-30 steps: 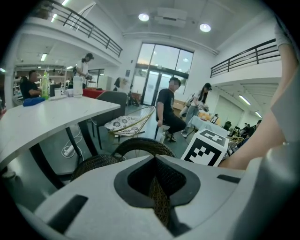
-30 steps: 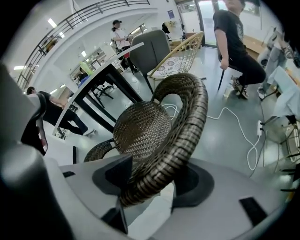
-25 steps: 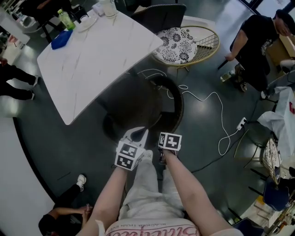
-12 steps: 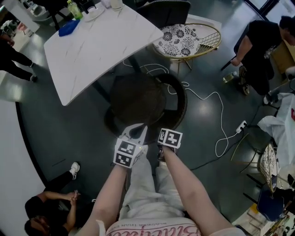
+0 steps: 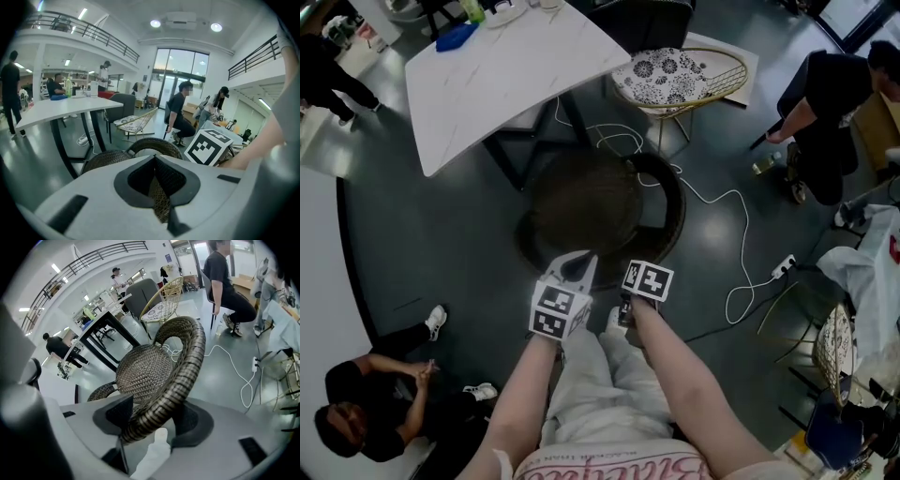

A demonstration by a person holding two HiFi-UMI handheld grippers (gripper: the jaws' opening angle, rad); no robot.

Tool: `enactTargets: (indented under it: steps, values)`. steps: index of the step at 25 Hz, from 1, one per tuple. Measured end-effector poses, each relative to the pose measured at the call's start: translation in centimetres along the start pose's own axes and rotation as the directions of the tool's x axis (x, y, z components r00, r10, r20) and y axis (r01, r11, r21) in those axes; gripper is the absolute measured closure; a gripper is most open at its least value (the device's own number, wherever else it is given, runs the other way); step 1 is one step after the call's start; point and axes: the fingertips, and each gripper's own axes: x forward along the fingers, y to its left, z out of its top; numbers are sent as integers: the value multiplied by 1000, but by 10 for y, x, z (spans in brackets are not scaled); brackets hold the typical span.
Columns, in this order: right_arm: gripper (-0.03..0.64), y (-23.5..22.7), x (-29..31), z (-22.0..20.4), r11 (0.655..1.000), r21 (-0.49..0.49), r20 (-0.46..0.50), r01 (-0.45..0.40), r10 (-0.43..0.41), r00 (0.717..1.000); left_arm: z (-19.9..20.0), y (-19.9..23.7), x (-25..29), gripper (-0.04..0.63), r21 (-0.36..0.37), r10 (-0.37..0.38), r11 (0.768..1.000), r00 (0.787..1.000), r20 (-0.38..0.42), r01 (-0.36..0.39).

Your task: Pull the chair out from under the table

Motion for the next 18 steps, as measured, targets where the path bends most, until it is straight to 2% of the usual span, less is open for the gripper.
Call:
enactTargets:
  steps: [18]
  values:
    - [371, -59, -49, -72, 1000, 1, -29, -3, 3, 1000, -40, -80, -46, 589, 28, -8, 1000, 1000, 8, 7]
